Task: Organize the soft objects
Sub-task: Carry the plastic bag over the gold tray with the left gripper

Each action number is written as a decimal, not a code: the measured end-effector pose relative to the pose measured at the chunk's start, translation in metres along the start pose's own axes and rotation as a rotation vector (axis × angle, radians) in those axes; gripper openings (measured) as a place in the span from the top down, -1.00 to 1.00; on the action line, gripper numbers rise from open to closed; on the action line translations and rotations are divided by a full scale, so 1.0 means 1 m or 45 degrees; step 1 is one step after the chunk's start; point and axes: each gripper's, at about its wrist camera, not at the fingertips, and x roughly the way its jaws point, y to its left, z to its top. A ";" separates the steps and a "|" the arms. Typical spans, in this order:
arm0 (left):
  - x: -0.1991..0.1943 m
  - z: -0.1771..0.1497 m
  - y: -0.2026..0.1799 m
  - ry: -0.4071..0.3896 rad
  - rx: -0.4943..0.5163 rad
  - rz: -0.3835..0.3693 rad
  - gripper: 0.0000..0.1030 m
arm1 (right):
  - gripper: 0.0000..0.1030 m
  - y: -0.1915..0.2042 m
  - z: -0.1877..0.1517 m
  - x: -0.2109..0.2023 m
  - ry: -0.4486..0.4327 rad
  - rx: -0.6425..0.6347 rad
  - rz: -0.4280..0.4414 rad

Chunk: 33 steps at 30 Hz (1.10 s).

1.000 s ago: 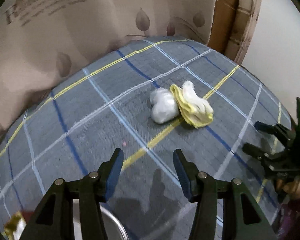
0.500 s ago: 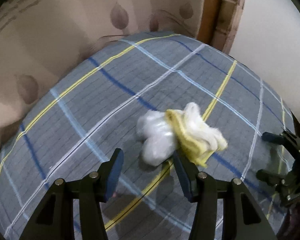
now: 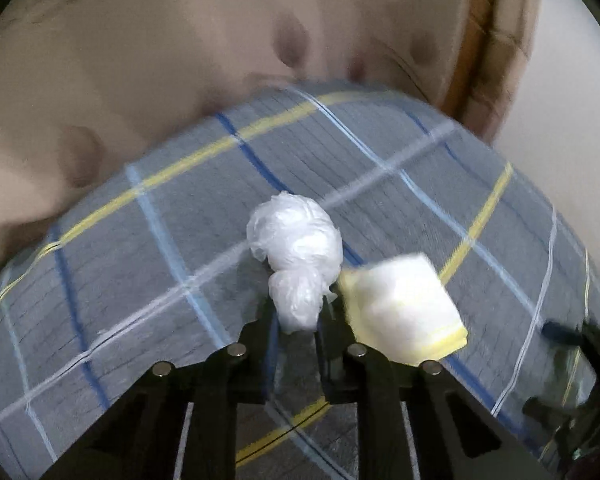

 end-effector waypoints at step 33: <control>-0.298 -0.258 0.107 -0.299 -0.833 0.547 0.68 | -0.90 0.004 -0.003 0.008 0.028 -0.051 -0.070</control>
